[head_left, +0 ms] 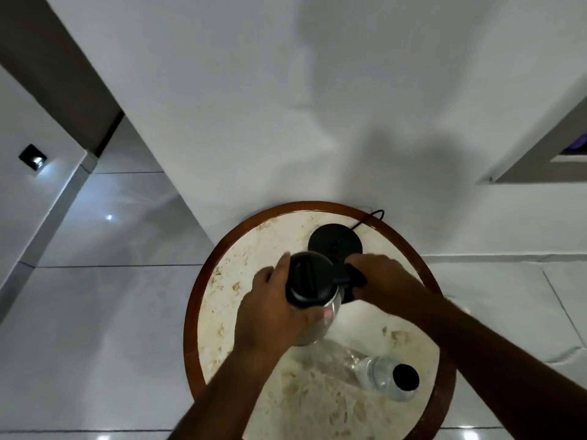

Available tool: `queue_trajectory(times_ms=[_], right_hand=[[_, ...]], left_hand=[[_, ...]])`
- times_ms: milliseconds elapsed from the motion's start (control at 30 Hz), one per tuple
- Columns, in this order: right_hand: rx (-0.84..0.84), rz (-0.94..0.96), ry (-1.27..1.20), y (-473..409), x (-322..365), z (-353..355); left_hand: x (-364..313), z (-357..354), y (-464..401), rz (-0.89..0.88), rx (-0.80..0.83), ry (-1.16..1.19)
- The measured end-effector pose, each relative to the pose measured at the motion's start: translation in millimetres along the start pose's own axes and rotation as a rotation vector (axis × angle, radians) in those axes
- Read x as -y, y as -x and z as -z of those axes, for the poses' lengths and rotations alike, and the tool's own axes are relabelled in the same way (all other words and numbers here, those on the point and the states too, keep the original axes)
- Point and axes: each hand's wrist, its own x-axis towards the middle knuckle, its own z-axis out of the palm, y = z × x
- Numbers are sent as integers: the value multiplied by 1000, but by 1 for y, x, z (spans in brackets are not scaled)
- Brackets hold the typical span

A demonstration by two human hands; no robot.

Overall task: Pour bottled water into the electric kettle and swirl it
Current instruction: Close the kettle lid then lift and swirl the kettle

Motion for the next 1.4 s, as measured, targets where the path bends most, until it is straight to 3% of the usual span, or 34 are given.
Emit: queue_trajectory(times_ms=[233,567,667,800,1000,1167,1400], right_hand=[[-261,-64,64,-40,-41,77],[-288,-243,14,-68,-84,40],[-379,-276,-67,-67,-89,30],[-547,-296,-165,-60,-91,9],[-471,-290,110,-61,-87,5],[-435,-245,165,-53,-79,13],[-558,-181,187,-45,-77,-2]], left_hand=[[-59,20,-100,-175,21,156],[-48,-30,-152,-183,123,244],[-47,-35,-156,-196,134,252],[-48,-38,-161,-202,146,185],[-40,-39,-169,-198,171,-64],[-43,-33,-164,-168,192,-245],[-40,-38,-162,-206,125,-352]])
